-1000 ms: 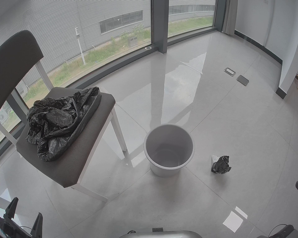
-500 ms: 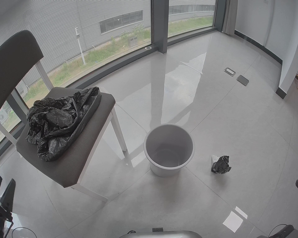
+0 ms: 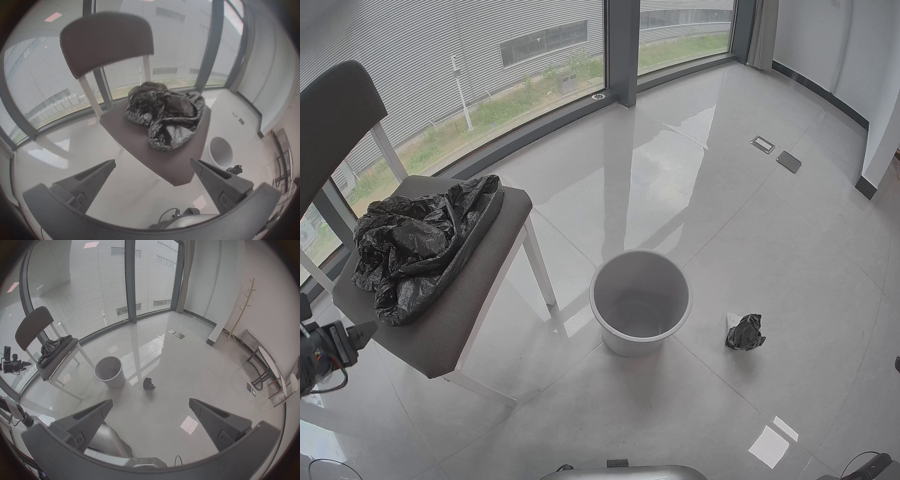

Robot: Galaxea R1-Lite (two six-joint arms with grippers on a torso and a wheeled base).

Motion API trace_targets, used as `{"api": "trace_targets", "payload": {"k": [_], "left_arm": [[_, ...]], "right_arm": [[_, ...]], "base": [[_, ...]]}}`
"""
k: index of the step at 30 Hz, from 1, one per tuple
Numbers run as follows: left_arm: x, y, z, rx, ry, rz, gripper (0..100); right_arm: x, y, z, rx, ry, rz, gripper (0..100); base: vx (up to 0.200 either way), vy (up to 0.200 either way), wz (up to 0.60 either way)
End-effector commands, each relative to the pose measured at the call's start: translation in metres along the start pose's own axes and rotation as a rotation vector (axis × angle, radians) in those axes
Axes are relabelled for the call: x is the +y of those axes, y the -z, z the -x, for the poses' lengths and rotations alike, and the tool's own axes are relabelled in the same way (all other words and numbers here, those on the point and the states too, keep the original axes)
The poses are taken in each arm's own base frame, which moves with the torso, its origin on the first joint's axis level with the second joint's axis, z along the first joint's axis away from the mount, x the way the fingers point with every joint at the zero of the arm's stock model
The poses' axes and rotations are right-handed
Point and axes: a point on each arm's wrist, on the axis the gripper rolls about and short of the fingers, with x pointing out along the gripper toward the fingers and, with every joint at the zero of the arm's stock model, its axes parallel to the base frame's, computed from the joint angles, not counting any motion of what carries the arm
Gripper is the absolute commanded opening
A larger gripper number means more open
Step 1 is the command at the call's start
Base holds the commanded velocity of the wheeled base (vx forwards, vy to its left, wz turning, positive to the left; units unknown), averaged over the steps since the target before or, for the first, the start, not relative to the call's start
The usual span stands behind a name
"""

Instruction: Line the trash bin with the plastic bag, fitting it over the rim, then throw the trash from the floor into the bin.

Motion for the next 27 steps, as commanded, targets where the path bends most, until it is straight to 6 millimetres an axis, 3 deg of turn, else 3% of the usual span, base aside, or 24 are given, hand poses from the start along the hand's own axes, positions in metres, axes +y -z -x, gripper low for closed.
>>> {"api": "trace_targets", "payload": {"k": [1,10,25,26,27], "left_arm": [[-0.004,-0.028,-0.064,0.148,-0.110,0.144,100],[-0.004,-0.032,-0.072,0.177,-0.042,0.287,100],[-0.006,-0.031,-0.099,0.184,-0.018,0.296,100],[-0.006,-0.030,-0.099,0.186,-0.018,0.296,0],[-0.006,-0.030,-0.100,0.189,-0.019,0.296,0]], "right_arm": [[0.000,-0.001,-0.004,0.025,0.003,0.011,100],[0.000,-0.003,-0.003,0.010,0.003,0.012,100],[0.000,-0.003,0.001,-0.012,0.012,0.010,100],[0.000,-0.003,0.001,-0.013,0.019,0.010,100],[-0.001,-0.003,0.001,-0.013,0.022,0.010,100]], "base": [[0.000,0.000,0.00],[0.000,0.000,0.00],[0.000,0.000,0.00],[0.000,0.000,0.00],[0.000,0.000,0.00]]}}
